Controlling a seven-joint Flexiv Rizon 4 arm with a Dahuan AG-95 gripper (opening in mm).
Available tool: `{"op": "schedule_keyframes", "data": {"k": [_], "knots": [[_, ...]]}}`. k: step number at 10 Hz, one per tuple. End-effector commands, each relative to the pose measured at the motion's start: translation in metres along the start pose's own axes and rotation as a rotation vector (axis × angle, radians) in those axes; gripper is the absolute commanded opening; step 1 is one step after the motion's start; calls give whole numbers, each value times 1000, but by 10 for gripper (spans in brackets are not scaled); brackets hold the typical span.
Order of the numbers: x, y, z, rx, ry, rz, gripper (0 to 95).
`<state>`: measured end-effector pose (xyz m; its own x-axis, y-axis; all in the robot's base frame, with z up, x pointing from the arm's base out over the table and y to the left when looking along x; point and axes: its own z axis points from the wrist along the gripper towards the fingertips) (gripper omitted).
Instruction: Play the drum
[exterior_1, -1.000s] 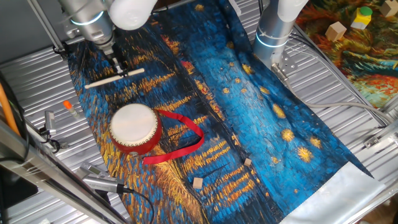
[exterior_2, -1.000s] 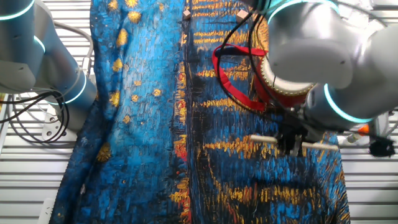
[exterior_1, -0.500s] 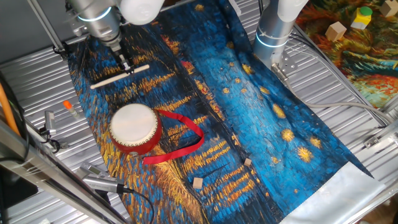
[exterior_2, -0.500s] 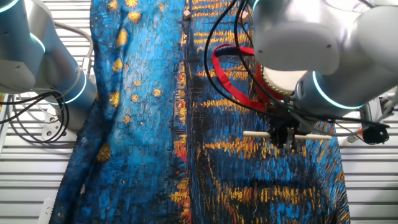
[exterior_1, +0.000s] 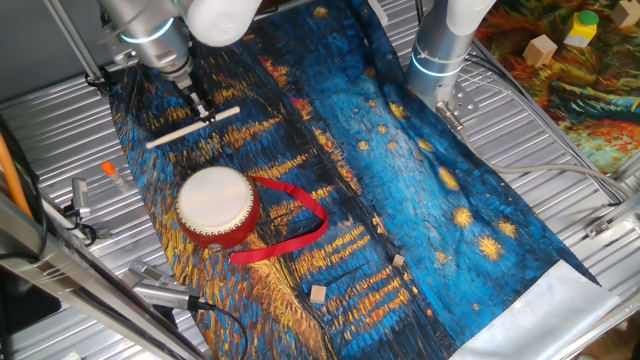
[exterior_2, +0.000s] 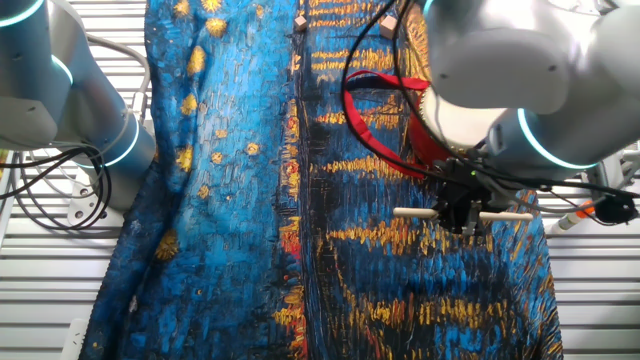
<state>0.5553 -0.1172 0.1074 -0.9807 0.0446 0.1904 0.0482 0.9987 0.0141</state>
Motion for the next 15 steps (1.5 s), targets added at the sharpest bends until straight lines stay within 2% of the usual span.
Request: {"op": "schedule_keyframes", "data": {"k": [1,2,4,8,10,11,13,15], "knots": [[1,0,0,6,-2,29,0],[1,0,0,4,-19,35,0],[1,0,0,3,-33,32,0],[1,0,0,2,-37,32,0],[1,0,0,5,-22,45,0],[1,0,0,7,-23,48,0],[1,0,0,6,-45,55,0],[1,0,0,4,-45,57,0]]}}
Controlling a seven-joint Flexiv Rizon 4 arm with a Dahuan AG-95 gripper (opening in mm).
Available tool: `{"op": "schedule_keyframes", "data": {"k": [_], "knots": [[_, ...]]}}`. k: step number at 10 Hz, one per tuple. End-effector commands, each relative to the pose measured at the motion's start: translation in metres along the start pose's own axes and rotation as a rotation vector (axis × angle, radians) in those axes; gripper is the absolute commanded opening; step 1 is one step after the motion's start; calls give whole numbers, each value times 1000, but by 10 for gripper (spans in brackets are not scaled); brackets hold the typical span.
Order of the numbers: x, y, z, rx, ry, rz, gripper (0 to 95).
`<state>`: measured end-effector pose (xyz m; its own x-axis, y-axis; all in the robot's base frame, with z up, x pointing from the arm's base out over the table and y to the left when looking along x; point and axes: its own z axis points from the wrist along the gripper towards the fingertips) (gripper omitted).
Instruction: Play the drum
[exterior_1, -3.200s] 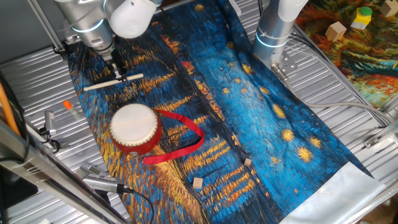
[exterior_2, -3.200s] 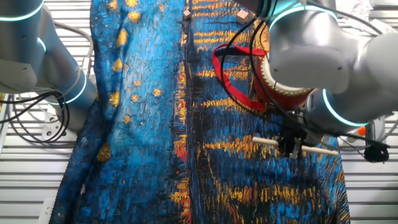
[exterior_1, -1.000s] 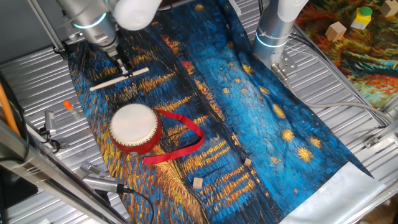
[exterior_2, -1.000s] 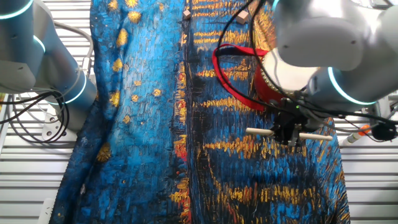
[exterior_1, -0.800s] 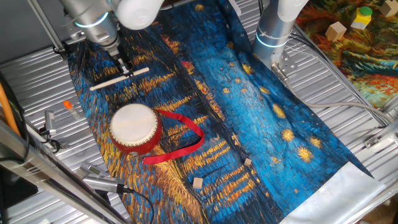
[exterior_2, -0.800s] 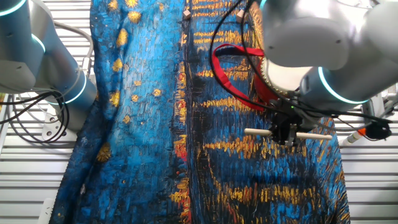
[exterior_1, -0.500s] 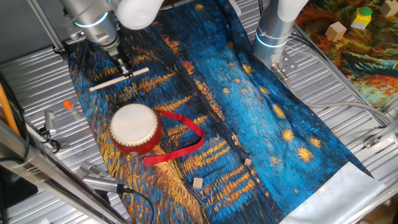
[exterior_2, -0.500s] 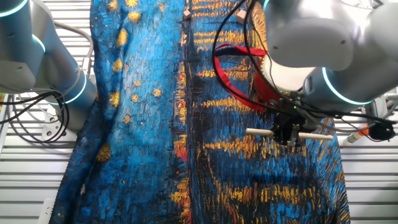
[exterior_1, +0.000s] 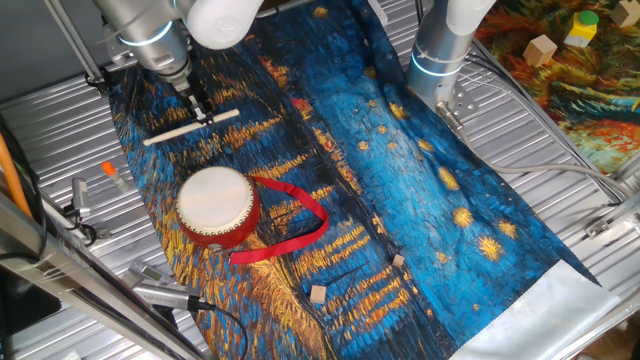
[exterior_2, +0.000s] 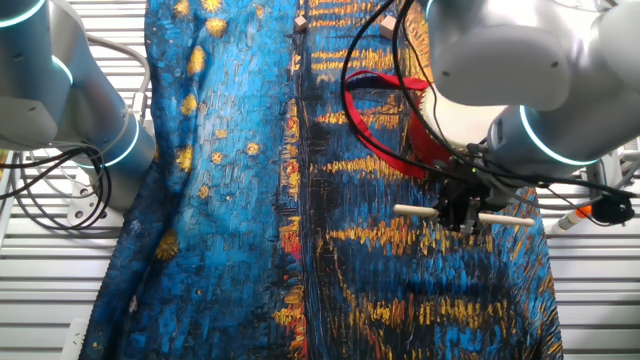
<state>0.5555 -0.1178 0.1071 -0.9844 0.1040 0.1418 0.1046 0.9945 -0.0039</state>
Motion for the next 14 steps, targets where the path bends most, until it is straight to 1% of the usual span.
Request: {"op": "schedule_keyframes", "data": {"k": [1,2,3,4,7,8,10,12,13,14], "knots": [[2,0,-1,-6,-3,-1,0],[2,0,-1,-6,-7,-6,0],[2,0,-1,-8,-25,-14,0],[2,0,-1,-11,-52,-14,0],[2,0,-1,-15,-104,-9,0],[2,0,-1,-17,-115,-10,0],[2,0,-1,-16,-120,-6,0],[2,0,-1,-18,-134,-13,0],[2,0,-1,-18,-148,-25,0],[2,0,-1,-17,-149,-32,0]]}}
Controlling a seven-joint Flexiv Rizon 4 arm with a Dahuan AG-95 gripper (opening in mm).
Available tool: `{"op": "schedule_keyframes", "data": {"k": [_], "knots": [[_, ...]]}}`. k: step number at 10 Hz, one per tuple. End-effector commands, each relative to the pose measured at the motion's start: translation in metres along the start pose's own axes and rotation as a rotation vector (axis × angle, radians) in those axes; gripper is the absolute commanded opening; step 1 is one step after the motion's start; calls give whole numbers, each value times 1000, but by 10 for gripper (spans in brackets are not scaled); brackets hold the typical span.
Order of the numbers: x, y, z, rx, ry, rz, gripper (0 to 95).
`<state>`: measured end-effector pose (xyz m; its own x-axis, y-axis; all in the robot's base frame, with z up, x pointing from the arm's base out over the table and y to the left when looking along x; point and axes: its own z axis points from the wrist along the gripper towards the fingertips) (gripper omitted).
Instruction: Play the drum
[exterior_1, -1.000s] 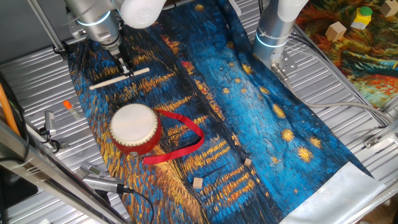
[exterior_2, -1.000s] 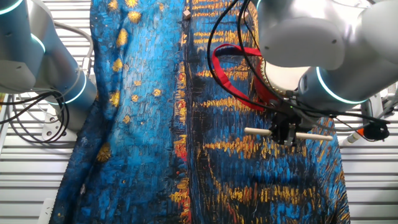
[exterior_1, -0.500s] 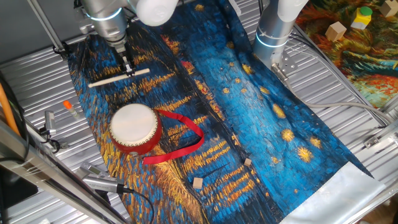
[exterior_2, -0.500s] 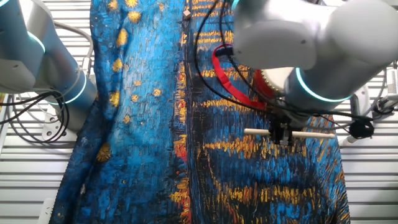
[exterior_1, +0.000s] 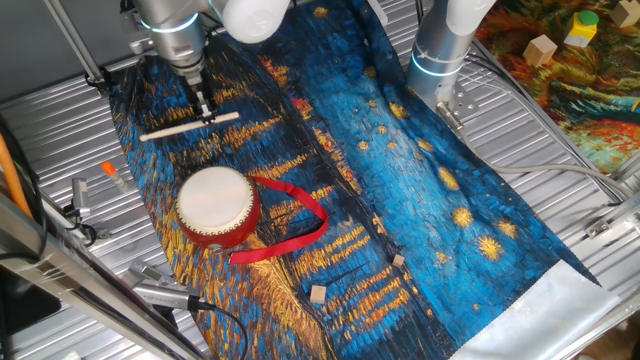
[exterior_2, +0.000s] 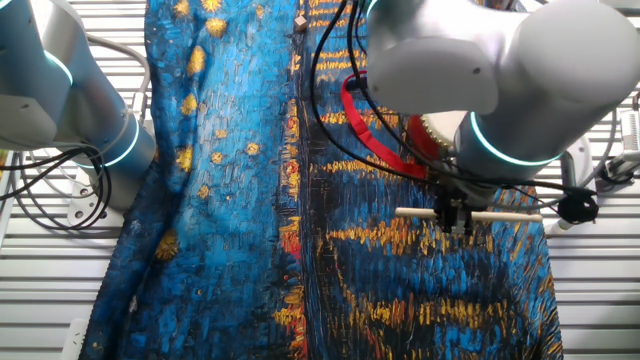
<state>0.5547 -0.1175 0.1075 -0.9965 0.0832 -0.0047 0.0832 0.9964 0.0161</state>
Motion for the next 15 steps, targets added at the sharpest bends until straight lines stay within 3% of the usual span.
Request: {"op": "schedule_keyframes", "data": {"k": [1,2,3,5,6,8,9,12,15], "knots": [[1,0,-2,8,-5,-13,0],[1,0,-5,15,-8,-13,0],[1,1,-23,13,-25,-16,0],[5,9,-72,17,-11,-6,0],[8,20,-104,26,-2,11,0],[3,41,-141,62,7,43,0],[-4,46,-154,78,15,45,0],[-31,68,-190,89,52,79,0],[-43,84,-192,74,49,104,0]]}}
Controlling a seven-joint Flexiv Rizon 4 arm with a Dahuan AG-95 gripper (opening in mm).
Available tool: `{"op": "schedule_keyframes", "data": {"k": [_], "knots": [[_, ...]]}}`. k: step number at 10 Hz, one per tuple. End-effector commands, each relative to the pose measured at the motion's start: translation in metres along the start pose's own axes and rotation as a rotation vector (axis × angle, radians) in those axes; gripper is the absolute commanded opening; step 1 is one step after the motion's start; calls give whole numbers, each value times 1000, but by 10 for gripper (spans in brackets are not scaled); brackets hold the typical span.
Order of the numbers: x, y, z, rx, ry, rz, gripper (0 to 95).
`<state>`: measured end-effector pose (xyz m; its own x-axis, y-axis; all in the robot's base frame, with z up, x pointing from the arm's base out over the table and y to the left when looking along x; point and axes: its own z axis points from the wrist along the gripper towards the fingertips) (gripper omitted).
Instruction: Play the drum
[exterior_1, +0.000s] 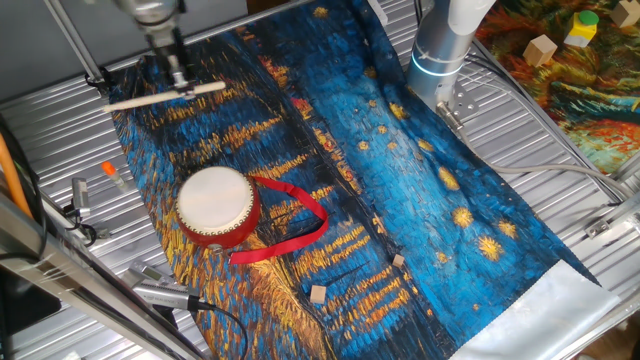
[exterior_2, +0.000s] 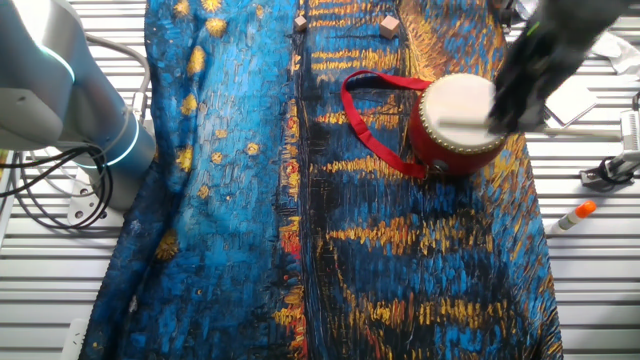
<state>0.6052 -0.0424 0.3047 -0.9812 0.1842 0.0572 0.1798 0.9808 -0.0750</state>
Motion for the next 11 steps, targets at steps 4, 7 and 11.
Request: {"op": "schedule_keyframes", "data": {"k": [4,7,11], "knots": [[-8,29,34,-25,-31,37,0],[-13,43,55,-30,-47,65,0],[-16,62,83,-32,-51,74,0]]}}
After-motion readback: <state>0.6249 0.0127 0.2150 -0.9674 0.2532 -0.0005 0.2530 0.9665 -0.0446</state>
